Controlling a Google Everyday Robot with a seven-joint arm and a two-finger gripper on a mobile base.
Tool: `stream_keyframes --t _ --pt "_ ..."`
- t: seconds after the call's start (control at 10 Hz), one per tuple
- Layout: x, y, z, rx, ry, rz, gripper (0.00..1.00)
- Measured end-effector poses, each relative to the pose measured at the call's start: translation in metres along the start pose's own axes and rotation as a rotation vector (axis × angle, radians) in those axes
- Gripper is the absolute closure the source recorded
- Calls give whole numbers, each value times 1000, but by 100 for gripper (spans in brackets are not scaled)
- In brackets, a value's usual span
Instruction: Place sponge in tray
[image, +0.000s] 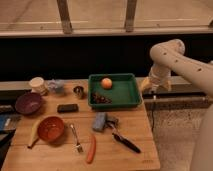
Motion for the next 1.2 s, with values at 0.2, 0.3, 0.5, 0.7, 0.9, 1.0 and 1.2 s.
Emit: stream_keyframes --t 0.2,0.3,0.5,0.7,0.9,1.0,1.2 --pt "7 27 5 -23 35 -41 20" --pt "13 48 9 -37 57 -75 20" --pt "25 91 15 -68 90 -144 20" --pt "28 123 15 -109 102 -192 20" --pt "30 173 14 -161 114 -271 20" --pt "32 199 11 -186 117 -316 20" --pt "32 192 12 -178 117 -310 20"
